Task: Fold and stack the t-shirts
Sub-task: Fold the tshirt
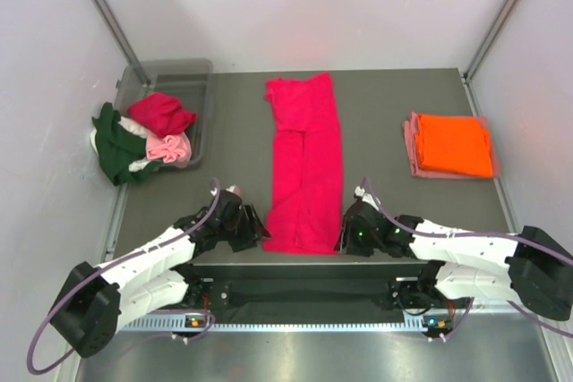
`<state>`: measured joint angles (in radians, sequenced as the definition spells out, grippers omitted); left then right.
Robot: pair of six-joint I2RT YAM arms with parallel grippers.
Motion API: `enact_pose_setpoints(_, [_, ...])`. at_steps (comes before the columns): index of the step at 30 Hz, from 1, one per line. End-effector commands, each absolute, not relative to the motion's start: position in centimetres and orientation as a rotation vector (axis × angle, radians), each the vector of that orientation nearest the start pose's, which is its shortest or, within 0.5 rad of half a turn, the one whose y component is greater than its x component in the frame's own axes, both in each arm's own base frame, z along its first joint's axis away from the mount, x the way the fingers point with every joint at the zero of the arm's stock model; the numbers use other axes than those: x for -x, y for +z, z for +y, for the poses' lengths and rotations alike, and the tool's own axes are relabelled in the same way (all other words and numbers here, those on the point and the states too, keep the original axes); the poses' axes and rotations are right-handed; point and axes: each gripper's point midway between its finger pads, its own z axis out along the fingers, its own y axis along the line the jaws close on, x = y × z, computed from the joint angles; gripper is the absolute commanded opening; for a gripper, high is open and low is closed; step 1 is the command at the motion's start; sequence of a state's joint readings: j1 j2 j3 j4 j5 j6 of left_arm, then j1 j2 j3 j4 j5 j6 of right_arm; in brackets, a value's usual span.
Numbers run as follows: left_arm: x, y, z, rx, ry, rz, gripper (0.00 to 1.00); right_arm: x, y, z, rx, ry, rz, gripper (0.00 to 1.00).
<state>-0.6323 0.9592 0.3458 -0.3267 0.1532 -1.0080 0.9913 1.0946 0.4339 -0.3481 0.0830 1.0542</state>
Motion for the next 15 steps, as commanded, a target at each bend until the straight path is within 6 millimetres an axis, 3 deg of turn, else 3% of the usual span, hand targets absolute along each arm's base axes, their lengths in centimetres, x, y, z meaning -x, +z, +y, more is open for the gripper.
enact_pose_setpoints(1, [-13.8, 1.4, -17.5, 0.459, -0.709, 2.732, 0.6, -12.9, 4.1, 24.0, -0.099, 0.712, 2.654, 0.38])
enact_pose_setpoints(6, [-13.8, 1.2, -17.6, 0.468, -0.72, 2.73, 0.56, -13.3, 4.5, 23.0, -0.137, 0.686, 2.612, 0.45])
enact_pose_setpoints(15, [-13.6, 0.8, -18.2, 0.482, -0.755, 2.736, 0.41, -14.0, 3.7, 23.9, -0.093, 0.67, 2.646, 0.37])
